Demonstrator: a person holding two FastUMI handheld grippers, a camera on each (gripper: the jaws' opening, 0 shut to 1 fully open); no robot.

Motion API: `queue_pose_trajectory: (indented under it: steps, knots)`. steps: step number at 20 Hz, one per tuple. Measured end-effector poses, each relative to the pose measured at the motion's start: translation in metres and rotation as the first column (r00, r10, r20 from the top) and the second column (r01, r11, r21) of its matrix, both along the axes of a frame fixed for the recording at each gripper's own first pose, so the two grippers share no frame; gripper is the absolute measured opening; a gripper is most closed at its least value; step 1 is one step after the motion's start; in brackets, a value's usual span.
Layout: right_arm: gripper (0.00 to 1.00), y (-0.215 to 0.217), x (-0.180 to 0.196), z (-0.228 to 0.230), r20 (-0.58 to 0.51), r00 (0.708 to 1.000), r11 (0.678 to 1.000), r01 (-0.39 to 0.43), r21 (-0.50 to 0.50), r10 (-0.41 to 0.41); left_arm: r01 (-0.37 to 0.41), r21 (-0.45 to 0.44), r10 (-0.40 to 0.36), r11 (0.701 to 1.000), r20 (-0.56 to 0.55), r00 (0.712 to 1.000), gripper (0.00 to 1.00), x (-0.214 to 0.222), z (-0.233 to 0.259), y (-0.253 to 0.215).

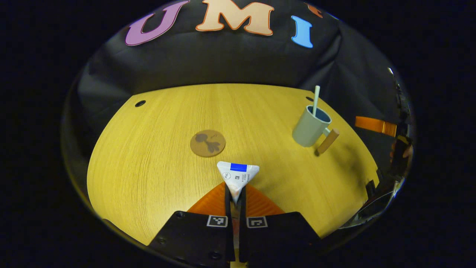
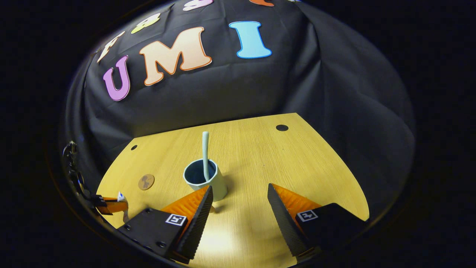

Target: Put the toothbrush and toothpaste on the desktop into the cup, then pick up the cup and place it on the coaster on the desktop.

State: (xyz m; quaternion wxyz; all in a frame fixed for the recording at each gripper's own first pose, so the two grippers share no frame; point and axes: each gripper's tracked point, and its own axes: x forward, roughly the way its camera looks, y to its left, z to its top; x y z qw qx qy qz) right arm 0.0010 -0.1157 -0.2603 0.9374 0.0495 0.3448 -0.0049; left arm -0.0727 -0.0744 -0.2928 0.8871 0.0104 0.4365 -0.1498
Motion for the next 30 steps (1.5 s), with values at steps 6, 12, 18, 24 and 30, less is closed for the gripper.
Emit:
queue_pose_trajectory:
  steps: [6, 12, 18, 24, 30]
  knots:
    - [0.92, -0.001, -0.005, -0.001, -0.007, 1.0, 1.0, 0.011, 0.027, -0.011, 0.06, -0.124, -0.047, 0.99, 0.108, 0.993, 0.04, 0.039, 0.046, -0.053]
    - [0.92, -0.003, -0.012, -0.002, -0.01, 1.0, 0.999, 0.006, 0.046, -0.005, 0.098, -0.214, -0.048, 0.972, 0.229, 0.972, 0.05, 0.08, 0.08, -0.109]
    - [0.92, -0.015, -0.018, -0.002, -0.021, 1.0, 0.999, 0.0, 0.05, 0.001, 0.167, -0.247, -0.084, 0.954, 0.317, 0.945, 0.04, 0.119, 0.098, -0.161]
    - [0.92, -0.024, -0.027, -0.005, -0.04, 0.999, 0.999, -0.009, 0.048, 0.011, 0.128, -0.368, 0.009, 0.921, 0.349, 0.937, 0.03, 0.156, 0.102, -0.201]
    - [0.92, -0.033, -0.037, -0.019, -0.08, 0.996, 0.999, -0.022, 0.047, 0.026, 0.059, -0.394, 0.083, 0.917, 0.336, 0.938, 0.04, 0.177, 0.081, -0.221]
